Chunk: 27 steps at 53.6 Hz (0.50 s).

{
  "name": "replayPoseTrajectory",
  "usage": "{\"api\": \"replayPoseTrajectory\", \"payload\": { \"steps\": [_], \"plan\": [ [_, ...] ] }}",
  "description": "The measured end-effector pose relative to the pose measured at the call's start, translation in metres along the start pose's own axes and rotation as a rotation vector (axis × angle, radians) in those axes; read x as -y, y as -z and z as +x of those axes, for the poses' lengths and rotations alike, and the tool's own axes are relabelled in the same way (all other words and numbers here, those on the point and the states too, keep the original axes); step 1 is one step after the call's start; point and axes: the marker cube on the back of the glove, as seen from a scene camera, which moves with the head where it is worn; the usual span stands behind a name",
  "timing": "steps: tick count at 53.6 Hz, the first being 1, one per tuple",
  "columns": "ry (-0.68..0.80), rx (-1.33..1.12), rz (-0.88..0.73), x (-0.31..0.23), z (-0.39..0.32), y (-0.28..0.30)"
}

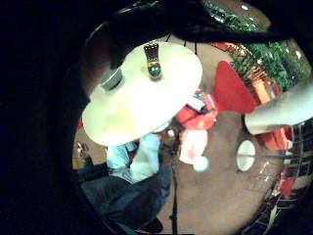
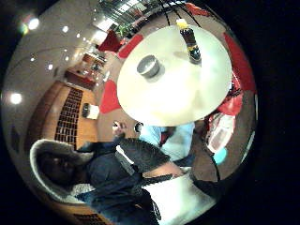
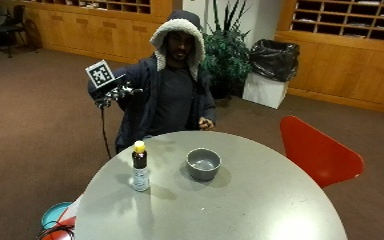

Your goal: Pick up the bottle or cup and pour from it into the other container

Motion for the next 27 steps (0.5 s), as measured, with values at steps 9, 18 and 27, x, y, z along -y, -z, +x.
{"api": "replayPoseTrajectory", "payload": {
  "steps": [9, 18, 27],
  "plan": [
    [-0.025, 0.349, 0.121, 0.055, 0.042, -0.054],
    [-0.118, 0.616, 0.134, 0.105, 0.071, -0.123],
    [-0.218, 0.740, 0.057, 0.162, 0.082, -0.172]
  ]
}}
